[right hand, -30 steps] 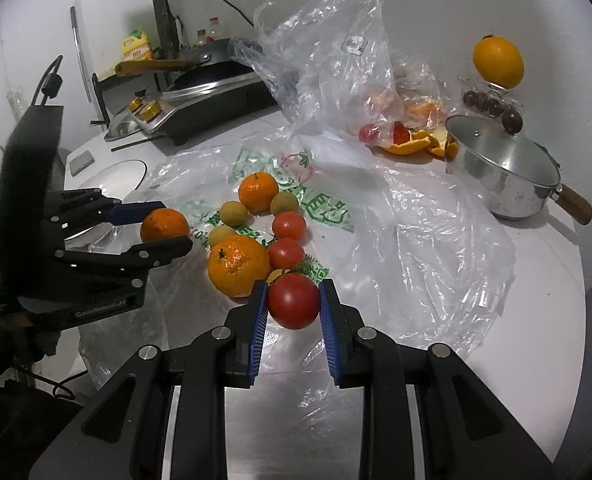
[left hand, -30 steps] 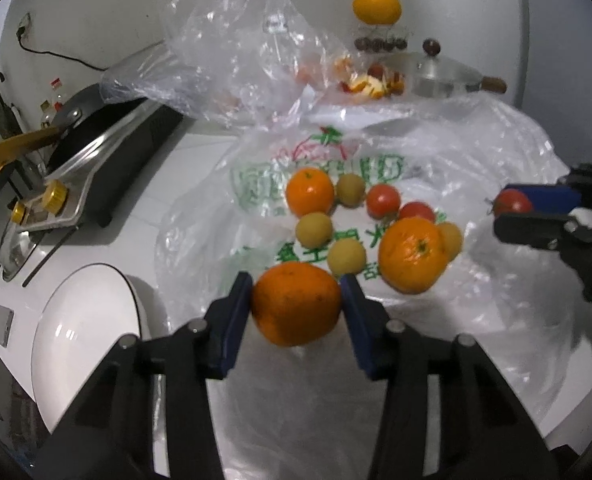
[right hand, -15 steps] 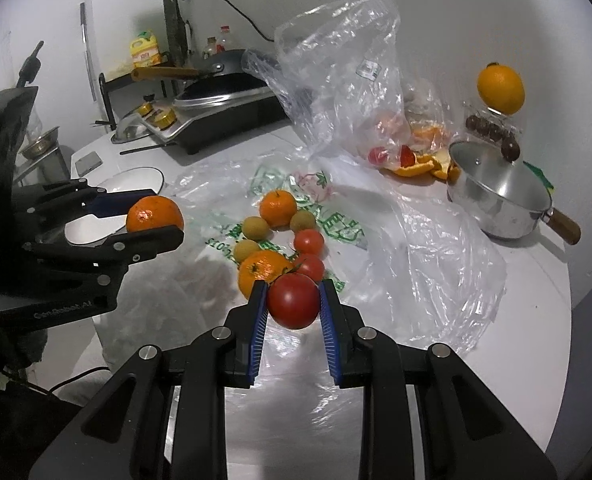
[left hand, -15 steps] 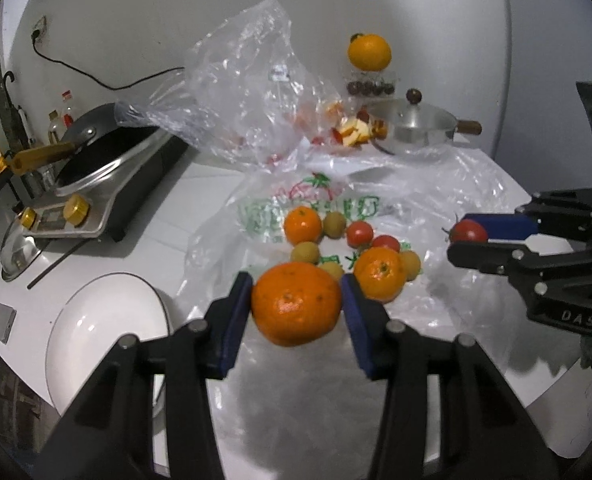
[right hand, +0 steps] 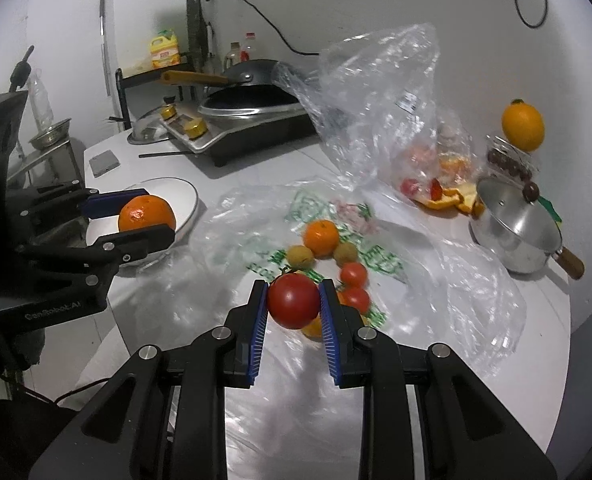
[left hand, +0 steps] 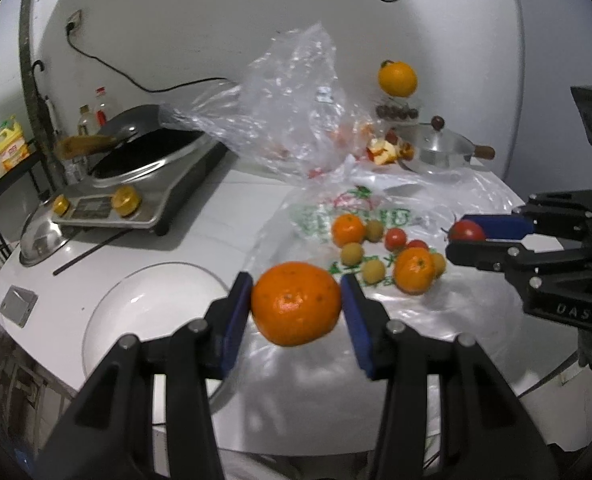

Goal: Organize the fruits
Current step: 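Carry the mandarin over the white plate and open the left tool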

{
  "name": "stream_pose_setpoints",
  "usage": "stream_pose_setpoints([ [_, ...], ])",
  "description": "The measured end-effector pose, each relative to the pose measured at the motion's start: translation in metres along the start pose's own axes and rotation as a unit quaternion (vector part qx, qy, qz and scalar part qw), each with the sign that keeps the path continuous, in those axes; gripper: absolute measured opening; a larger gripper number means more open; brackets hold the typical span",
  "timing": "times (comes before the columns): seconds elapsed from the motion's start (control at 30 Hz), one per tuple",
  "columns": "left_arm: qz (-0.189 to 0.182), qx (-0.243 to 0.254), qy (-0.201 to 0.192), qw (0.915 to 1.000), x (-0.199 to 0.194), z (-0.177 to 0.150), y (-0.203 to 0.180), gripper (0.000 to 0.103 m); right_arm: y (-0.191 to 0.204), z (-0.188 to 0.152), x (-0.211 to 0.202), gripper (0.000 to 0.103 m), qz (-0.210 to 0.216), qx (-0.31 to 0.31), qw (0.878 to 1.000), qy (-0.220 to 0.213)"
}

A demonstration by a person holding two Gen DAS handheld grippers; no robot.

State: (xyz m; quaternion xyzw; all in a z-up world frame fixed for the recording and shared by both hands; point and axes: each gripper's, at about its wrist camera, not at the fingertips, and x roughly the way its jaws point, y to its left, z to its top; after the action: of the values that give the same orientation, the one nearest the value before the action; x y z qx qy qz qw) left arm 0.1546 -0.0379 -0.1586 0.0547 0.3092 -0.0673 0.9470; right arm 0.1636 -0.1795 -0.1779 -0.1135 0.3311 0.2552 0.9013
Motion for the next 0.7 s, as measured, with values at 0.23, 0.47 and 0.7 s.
stream_pose_setpoints([
  [0.23, 0.015, -0.024, -0.01, 0.9996, -0.01, -0.008, 0.034, 0.046, 0.027, 0.014, 0.01, 0.028, 0.008, -0.013, 1.0, 0.001],
  [0.47, 0.029, -0.049, -0.014, 0.9983, -0.015, -0.017, 0.074, 0.046, 0.054, 0.03, 0.024, 0.028, 0.017, -0.026, 1.0, 0.003],
  [0.7, 0.042, -0.062, -0.014, 0.9971, -0.015, -0.026, 0.105, 0.047, 0.077, 0.045, 0.043, 0.028, 0.026, -0.038, 0.999, 0.009],
])
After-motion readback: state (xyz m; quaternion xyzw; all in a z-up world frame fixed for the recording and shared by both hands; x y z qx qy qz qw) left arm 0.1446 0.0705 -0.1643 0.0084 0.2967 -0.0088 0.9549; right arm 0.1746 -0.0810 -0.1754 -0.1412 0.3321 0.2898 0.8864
